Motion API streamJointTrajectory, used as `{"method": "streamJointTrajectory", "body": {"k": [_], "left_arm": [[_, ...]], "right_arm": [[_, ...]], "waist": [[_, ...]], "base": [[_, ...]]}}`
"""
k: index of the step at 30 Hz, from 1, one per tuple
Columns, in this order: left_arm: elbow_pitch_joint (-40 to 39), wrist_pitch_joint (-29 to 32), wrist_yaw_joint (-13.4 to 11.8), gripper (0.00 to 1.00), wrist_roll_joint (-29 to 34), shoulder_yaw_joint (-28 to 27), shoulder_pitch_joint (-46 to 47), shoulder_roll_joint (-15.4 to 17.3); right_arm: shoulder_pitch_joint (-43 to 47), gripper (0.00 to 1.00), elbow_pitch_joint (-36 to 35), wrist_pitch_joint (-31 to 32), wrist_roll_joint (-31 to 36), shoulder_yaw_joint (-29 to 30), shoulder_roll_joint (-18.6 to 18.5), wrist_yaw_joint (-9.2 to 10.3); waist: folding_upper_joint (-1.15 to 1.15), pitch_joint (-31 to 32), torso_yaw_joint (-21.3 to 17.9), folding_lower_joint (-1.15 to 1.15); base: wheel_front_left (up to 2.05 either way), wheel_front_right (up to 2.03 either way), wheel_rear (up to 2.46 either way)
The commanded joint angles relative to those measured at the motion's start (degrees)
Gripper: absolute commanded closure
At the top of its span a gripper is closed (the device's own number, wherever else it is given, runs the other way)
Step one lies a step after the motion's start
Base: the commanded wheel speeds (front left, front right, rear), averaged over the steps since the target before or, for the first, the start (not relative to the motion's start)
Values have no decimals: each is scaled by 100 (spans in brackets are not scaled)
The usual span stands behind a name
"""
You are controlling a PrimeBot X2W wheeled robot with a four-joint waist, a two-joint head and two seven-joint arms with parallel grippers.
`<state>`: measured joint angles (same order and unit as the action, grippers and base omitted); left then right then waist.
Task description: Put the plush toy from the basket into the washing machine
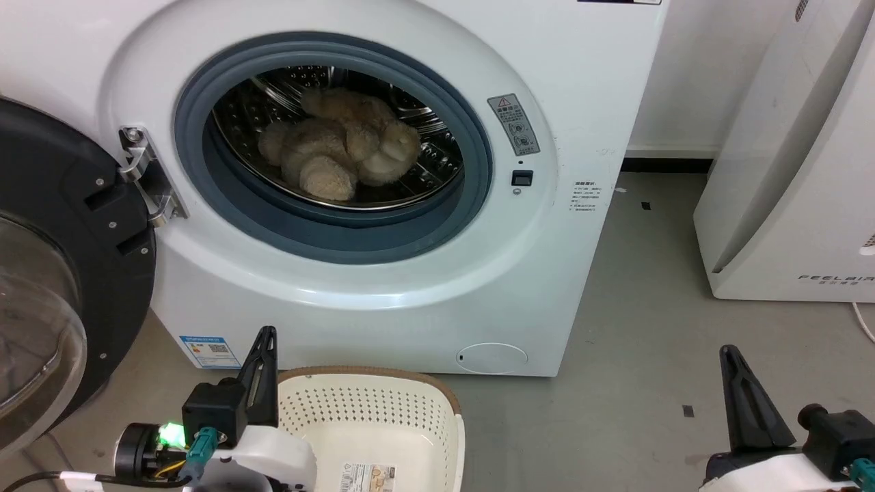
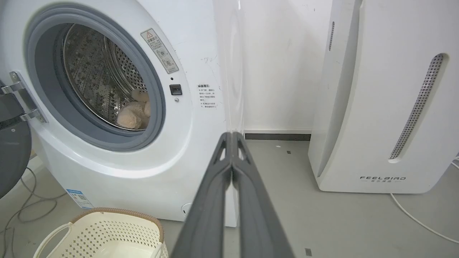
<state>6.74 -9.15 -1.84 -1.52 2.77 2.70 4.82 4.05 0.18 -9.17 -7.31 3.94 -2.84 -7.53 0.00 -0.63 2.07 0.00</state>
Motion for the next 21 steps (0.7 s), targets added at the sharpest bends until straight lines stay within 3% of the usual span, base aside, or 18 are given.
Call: {"method": "streamJointTrajectory", "body": {"k": [1,21], "left_arm": [[-52,28,11,100,50,-28,-82,-11],[-216,262,57,100,77,-94,-132,-60]], "right_arm": [[-117,100,-7,25,72,-22,-1,1],[-193,100,-10,261,246,-121,-2,2]], "waist": [[0,2,-4,0],[0,18,-58,0]], "base": [[0,0,0],[0,0,0]]}}
